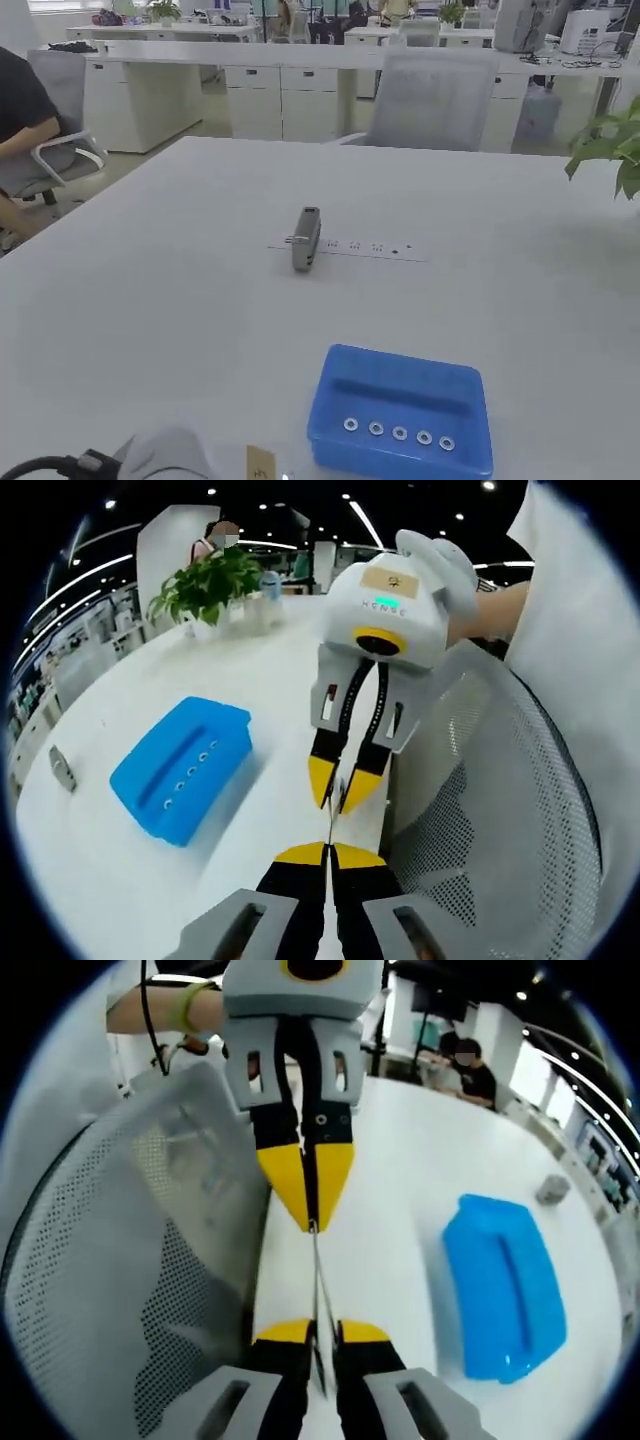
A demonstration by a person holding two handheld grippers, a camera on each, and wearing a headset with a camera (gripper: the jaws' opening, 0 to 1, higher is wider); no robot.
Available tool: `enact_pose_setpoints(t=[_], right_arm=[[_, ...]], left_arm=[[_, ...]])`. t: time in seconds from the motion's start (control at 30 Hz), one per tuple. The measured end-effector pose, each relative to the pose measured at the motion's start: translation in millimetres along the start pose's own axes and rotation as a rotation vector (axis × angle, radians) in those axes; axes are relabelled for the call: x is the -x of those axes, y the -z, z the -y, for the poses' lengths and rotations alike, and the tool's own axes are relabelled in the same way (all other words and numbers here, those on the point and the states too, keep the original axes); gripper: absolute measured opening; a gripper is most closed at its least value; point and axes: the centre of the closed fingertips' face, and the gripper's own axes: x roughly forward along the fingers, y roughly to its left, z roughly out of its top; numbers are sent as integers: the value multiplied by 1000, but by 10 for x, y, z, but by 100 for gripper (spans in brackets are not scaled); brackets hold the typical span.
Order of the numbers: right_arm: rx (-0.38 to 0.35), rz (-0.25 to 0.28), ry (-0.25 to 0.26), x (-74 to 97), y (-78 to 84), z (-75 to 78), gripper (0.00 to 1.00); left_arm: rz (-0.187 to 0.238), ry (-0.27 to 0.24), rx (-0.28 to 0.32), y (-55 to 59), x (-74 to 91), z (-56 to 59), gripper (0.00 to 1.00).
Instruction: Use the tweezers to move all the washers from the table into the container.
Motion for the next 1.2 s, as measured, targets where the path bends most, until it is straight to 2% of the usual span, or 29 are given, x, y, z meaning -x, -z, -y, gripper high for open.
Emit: enact_pose_setpoints(t=[0.13,0.37,0.53,0.7,0.77,0.83,0.9,1.0,1.13,1.2], right_arm=[[-14,5,-1,-78,21,39,5],[-41,23,-17,-181,65,65,6],[-46,50,-30,-220,61,47,9],[-77,86,-25,-230,60,29,19],[-83,106,-5,-185,53,39,23],[-95,152,44,-80,26,82,26],[-138,199,83,64,19,114,28],[-207,253,171,316,61,217,35],[-281,297,263,619,126,315,44],[-307,316,307,770,164,358,46]], left_arm=[[-57,10,5,169,-83,-55,0],[-126,7,10,343,-193,-116,0],[-165,8,9,420,-249,-132,0],[-210,6,-10,470,-286,-144,0],[-236,3,-22,493,-289,-151,0],[-273,-5,-27,523,-280,-167,0],[-291,-13,-42,529,-282,-181,0],[-328,-12,-74,557,-286,-188,0],[-358,-19,-121,564,-290,-209,0],[-375,-29,-147,572,-287,-226,0]])
